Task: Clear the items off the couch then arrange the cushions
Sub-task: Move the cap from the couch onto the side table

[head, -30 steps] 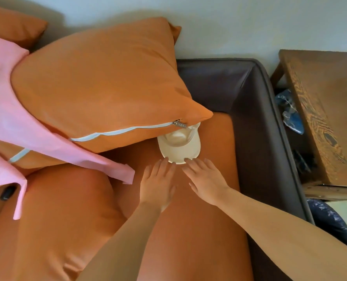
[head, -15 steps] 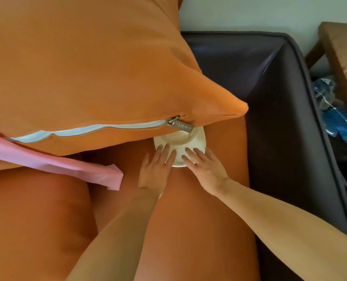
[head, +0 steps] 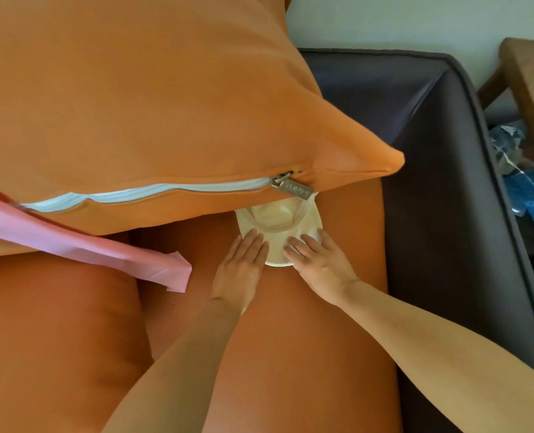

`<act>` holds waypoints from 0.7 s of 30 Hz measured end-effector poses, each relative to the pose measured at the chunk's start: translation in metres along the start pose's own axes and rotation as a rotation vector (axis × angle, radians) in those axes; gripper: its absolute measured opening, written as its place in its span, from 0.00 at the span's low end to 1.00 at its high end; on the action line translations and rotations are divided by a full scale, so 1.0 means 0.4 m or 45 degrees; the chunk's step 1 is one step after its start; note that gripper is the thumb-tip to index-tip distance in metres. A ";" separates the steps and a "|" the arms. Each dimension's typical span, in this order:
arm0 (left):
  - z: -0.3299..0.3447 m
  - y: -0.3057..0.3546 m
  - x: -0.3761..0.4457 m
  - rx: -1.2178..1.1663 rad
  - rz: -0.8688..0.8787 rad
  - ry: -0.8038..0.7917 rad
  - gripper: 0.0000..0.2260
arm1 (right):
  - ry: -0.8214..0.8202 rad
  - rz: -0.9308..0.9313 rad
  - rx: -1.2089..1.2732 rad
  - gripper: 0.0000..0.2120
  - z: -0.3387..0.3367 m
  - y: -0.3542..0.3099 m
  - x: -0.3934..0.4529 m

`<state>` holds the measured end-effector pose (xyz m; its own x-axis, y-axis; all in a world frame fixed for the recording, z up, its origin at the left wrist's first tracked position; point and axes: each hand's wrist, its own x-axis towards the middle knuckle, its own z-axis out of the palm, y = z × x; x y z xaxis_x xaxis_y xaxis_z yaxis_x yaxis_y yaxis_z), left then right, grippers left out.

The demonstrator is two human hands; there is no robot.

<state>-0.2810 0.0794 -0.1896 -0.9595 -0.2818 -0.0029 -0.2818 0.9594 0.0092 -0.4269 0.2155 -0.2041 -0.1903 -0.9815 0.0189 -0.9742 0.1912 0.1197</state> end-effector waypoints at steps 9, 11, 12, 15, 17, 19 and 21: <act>-0.113 0.074 -0.139 -0.254 0.014 0.032 0.30 | 0.126 -0.048 0.095 0.20 -0.105 -0.103 -0.112; -0.141 0.086 -0.160 -0.267 0.025 0.036 0.22 | 0.135 -0.056 0.074 0.22 -0.127 -0.120 -0.140; -0.154 0.091 -0.170 -0.263 0.045 0.070 0.16 | 0.138 -0.051 0.074 0.23 -0.141 -0.126 -0.155; -0.198 0.106 -0.198 -0.276 0.059 0.029 0.20 | 0.155 -0.040 0.091 0.24 -0.189 -0.140 -0.196; -0.221 0.113 -0.216 -0.249 0.074 0.023 0.20 | 0.173 -0.034 0.092 0.25 -0.223 -0.145 -0.218; -0.242 0.120 -0.229 -0.220 0.096 0.040 0.20 | 0.180 -0.034 0.083 0.26 -0.258 -0.147 -0.237; -0.263 0.126 -0.238 -0.193 0.117 0.095 0.19 | 0.197 -0.046 0.059 0.27 -0.296 -0.145 -0.250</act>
<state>-0.2040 0.1536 -0.0835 -0.9769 -0.1985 0.0787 -0.1845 0.9702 0.1568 -0.3369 0.3021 -0.0953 -0.1374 -0.9761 0.1683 -0.9854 0.1520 0.0769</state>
